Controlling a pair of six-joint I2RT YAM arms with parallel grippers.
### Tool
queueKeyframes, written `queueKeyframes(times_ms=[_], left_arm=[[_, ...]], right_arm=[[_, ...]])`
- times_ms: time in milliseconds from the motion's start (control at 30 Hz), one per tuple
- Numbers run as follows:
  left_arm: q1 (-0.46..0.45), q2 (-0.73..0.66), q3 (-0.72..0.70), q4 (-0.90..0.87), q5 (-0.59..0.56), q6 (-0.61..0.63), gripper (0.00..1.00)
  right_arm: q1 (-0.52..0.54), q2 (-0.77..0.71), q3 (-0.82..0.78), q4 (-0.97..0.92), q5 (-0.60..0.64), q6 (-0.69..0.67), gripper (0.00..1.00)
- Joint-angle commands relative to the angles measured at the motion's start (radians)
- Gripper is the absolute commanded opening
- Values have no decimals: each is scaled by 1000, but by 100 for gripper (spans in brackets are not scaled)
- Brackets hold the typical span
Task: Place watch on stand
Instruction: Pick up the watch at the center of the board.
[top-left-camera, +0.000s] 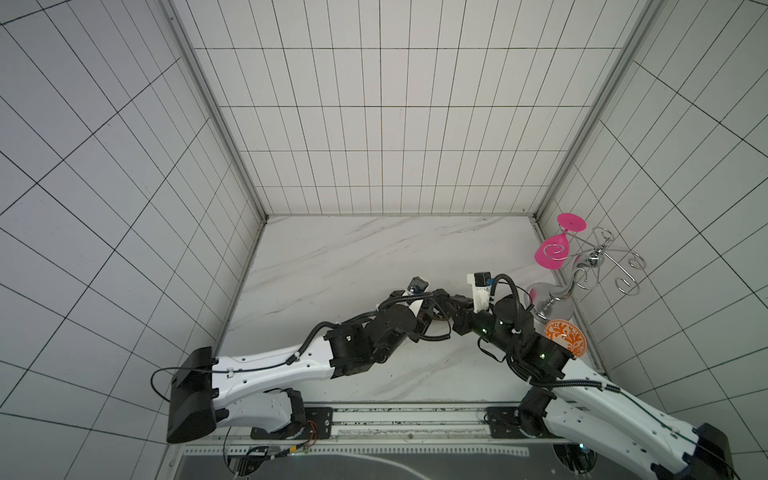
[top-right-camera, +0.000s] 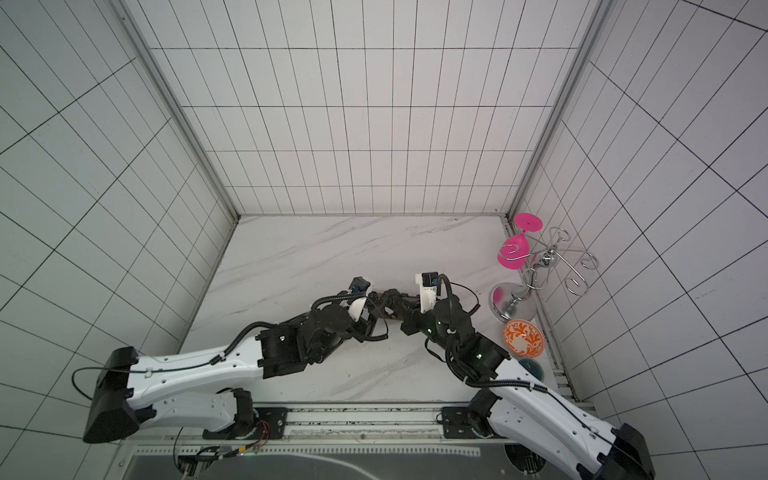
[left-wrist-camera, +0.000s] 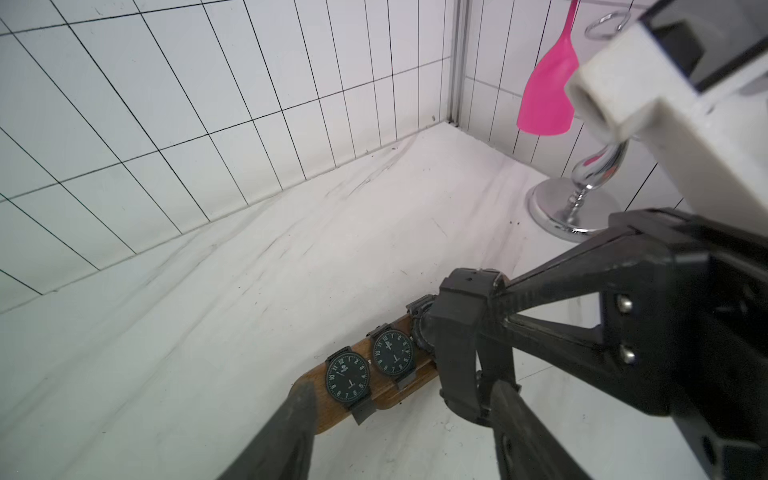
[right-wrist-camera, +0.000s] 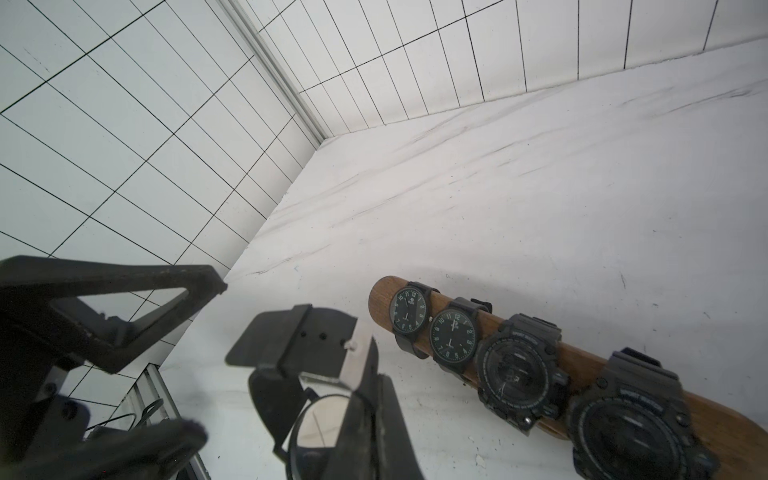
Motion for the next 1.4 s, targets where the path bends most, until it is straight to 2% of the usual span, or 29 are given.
queueKeyframes(times_ms=[0,67,200,333,400,667,867,1067,1233,1367], left_arm=[[-4,-80,-81,190,-24,-15,80],[-2,-129,-148,271,-30,1,84],[-2,-220,-337,529,15,84,84],[-2,-249,-473,754,48,149,84],[-1,-254,-481,749,111,192,82],[-2,-161,-490,863,202,226,81],[-2,-83,-460,887,200,223,82],[-2,-8,-431,948,216,165,83],[-2,22,-408,973,267,139,77],[-2,30,-398,980,263,122,72]], right_arm=[[6,-12,124,-13,32,28,0],[5,-14,132,-19,30,32,0],[5,-19,145,-21,22,35,0],[5,-21,168,-26,-3,37,0],[5,-26,174,-26,-12,41,0],[8,-18,198,23,-100,86,0],[19,-20,191,65,-122,107,0],[37,-24,170,123,-129,111,0],[51,-30,135,183,-129,110,0],[62,-29,128,204,-131,107,0]])
